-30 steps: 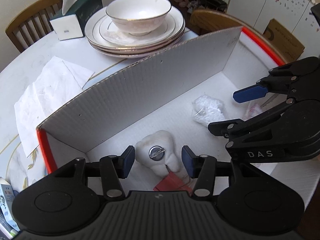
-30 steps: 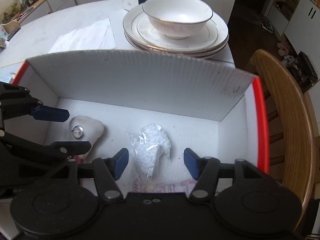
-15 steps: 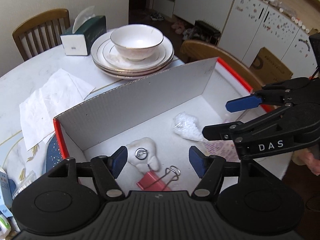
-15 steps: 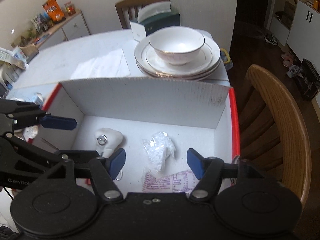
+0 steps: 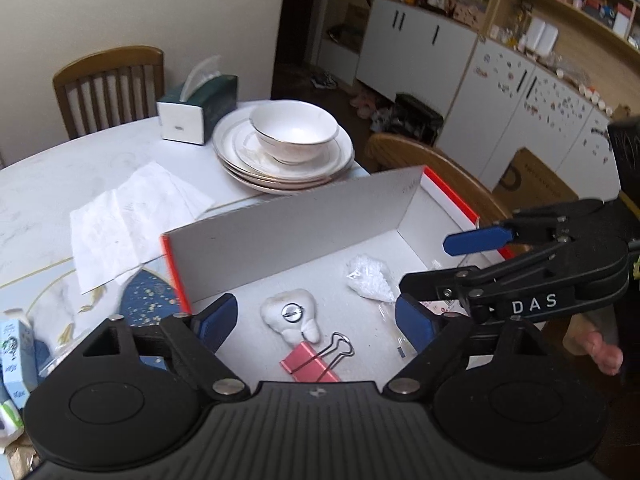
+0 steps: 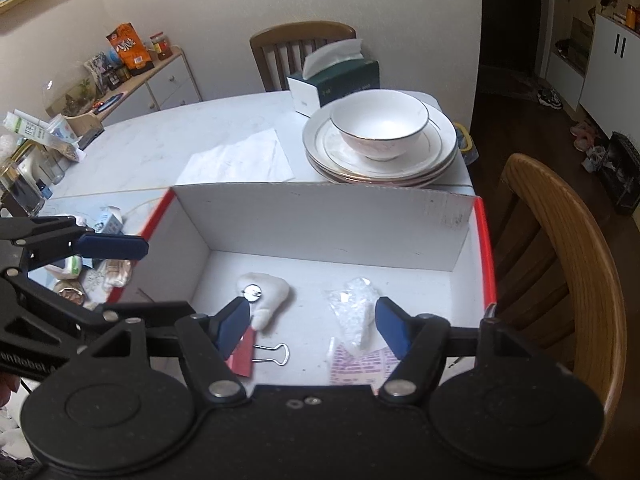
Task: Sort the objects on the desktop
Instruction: 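Withdraw both tools from the box back over the table items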
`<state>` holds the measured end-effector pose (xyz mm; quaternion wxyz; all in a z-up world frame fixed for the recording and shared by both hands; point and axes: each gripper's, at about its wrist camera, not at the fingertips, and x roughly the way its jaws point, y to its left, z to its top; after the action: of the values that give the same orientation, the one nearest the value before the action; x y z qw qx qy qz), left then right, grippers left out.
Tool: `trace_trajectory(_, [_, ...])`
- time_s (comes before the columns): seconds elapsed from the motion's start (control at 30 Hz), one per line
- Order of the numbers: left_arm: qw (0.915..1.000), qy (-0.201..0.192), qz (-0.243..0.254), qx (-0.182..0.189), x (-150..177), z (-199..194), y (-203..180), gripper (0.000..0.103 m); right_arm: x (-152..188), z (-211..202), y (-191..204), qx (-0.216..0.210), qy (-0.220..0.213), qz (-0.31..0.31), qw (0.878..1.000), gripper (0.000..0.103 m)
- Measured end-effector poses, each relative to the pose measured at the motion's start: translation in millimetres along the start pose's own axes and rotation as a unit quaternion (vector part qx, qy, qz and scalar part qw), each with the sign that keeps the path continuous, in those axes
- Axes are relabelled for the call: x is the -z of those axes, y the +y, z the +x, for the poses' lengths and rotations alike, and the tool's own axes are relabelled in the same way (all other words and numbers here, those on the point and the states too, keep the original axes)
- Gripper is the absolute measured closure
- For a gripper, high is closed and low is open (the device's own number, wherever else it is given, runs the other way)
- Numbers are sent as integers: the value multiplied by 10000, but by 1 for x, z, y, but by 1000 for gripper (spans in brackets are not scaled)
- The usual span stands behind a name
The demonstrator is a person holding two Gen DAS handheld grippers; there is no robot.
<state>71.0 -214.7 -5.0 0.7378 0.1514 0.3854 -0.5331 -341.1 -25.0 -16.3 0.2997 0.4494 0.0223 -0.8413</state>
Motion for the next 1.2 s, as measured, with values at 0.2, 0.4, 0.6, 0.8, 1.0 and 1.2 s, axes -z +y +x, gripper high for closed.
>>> trace_trajectory(0.2, [9996,-246,-115,-89,11,-26,19,1,1,-9,23,-20,-184,48,9998,34])
trace_trajectory(0.4, [9989,-415,-170,-156,28,-55,46,1,0,-11,58,-50,-267,19,9996,33])
trace_trajectory(0.6, [9979,-461,-242,-374,50,-79,84,1,-2,-6,104,-118,-245,-64,9996,33])
trace_trajectory(0.8, [9966,-426,-510,-490,77,-97,130,1,0,6,149,-197,-159,-151,9996,33])
trace_trajectory(1.0, [9960,-329,-608,-564,104,-112,170,1,4,17,188,-262,-32,-191,9995,33])
trace_trajectory(1.2, [9957,-196,-625,-653,130,-123,207,1,8,29,223,-257,86,-244,9993,33])
